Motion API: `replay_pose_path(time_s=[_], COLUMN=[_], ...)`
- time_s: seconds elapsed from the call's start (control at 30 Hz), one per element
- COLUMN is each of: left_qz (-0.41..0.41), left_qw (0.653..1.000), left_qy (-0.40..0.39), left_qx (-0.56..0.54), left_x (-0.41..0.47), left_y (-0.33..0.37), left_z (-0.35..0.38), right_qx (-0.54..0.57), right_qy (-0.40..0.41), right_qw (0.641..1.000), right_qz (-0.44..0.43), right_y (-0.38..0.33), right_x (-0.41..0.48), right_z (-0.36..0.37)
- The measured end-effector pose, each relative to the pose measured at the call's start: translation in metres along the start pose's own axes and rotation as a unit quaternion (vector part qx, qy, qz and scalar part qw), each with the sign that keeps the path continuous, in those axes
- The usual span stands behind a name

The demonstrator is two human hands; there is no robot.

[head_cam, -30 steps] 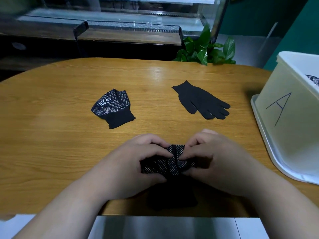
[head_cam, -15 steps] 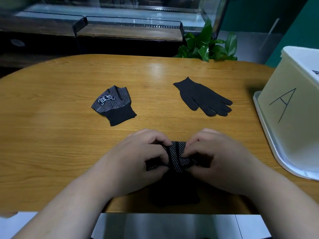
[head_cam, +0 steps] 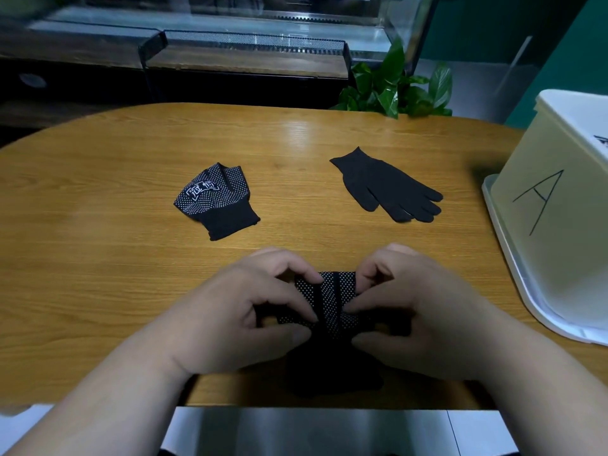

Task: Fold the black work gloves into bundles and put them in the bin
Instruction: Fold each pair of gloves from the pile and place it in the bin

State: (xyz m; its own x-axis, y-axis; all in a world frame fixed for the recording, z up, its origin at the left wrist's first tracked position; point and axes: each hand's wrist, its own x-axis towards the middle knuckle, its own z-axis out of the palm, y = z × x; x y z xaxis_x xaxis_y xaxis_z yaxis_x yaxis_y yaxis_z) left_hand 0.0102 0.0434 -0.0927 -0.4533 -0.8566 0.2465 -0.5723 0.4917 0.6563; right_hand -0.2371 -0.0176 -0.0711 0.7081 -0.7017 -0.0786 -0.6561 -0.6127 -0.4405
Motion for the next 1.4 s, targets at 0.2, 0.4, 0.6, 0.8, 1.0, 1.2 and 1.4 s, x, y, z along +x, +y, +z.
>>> replay_pose_path(time_s=[0.2, 0.4, 0.6, 0.8, 1.0, 1.2, 1.4], left_qz=[-0.038, -0.041, -0.079, -0.158, -0.165, -0.114, 0.001], left_qw=[0.998, 0.996, 0.989, 0.974, 0.969, 0.985, 0.993], left_qy=[0.037, 0.011, 0.1, 0.035, 0.038, 0.036, 0.028], left_qx=[-0.015, 0.078, 0.08, 0.16, 0.178, 0.125, 0.117], left_x=[0.003, 0.009, 0.011, 0.011, 0.009, 0.01, 0.01], left_y=[0.001, -0.003, -0.006, -0.005, -0.008, -0.003, 0.014], left_z=[0.005, 0.015, 0.011, 0.011, 0.013, 0.013, 0.018], right_qx=[-0.033, 0.004, 0.014, -0.037, -0.018, 0.052, -0.058], right_qy=[0.001, 0.102, 0.115, 0.018, 0.049, 0.079, 0.118], right_qw=[0.999, 0.992, 0.986, 0.991, 0.993, 0.992, 0.991], right_qz=[-0.036, -0.072, 0.118, 0.127, 0.11, 0.087, -0.032], right_y=[0.002, 0.003, 0.006, -0.002, -0.005, -0.017, -0.019], right_x=[-0.009, -0.019, -0.008, -0.003, 0.001, -0.004, -0.014], right_z=[0.001, 0.0, -0.006, 0.0, 0.008, 0.012, 0.021])
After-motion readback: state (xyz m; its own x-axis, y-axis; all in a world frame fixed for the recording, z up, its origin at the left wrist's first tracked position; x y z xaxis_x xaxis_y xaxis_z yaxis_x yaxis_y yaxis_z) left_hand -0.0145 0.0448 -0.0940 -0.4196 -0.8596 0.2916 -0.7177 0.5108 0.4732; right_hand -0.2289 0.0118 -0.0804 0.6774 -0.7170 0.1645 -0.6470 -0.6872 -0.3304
